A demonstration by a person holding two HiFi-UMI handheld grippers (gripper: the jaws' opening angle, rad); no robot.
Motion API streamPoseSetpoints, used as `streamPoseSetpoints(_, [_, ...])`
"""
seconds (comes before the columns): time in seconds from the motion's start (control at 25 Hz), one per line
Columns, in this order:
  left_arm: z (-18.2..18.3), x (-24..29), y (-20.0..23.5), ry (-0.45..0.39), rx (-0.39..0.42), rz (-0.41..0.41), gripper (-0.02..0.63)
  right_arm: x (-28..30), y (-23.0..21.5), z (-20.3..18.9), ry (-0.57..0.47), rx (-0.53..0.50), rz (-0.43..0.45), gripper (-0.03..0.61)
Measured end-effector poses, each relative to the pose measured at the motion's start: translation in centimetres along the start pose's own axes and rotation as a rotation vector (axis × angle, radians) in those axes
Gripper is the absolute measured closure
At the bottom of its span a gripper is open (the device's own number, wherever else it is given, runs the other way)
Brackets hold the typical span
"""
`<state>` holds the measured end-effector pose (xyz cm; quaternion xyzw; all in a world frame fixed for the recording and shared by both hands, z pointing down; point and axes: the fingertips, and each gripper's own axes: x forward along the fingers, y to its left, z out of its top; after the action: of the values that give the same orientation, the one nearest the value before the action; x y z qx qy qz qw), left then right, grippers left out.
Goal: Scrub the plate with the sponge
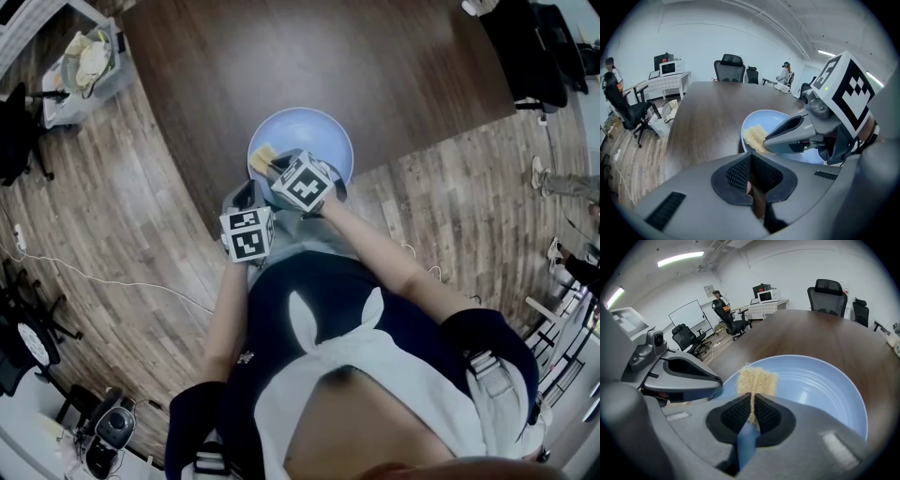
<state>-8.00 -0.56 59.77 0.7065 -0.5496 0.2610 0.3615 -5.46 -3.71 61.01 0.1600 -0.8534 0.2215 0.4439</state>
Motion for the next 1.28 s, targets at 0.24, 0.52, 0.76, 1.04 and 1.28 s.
streamPoseSetpoints(0.24, [0.3, 0.1, 0.0, 0.003, 0.006, 0.000, 0.611, -0.1, -1.2, 0.6, -0.006, 0.011, -0.021, 0.557])
streamPoseSetpoints(0.52, [0.3, 0.2, 0.2, 0.004, 0.007, 0.000, 0.611, 0.0, -2.7, 1.3, -0.017, 0.037, -0.043, 0.557])
streamPoseSetpoints(0.76, [0.7, 0.4, 0.5, 0.006, 0.007, 0.002, 0.611, 0.0, -4.1, 1.6, -0.012, 0.061, -0.053, 0.557])
streamPoseSetpoints(1.04, [0.9, 0.6, 0.0, 0.008, 0.014, 0.007, 0.611, -0.3, -5.6, 1.4, -0.016, 0.072, -0.076, 0.557])
streamPoseSetpoints(1.28, [0.9, 0.5, 0.3, 0.010, 0.013, 0.010, 0.611, -0.8, -7.0, 1.3, -0.016, 0.111, -0.114, 0.557])
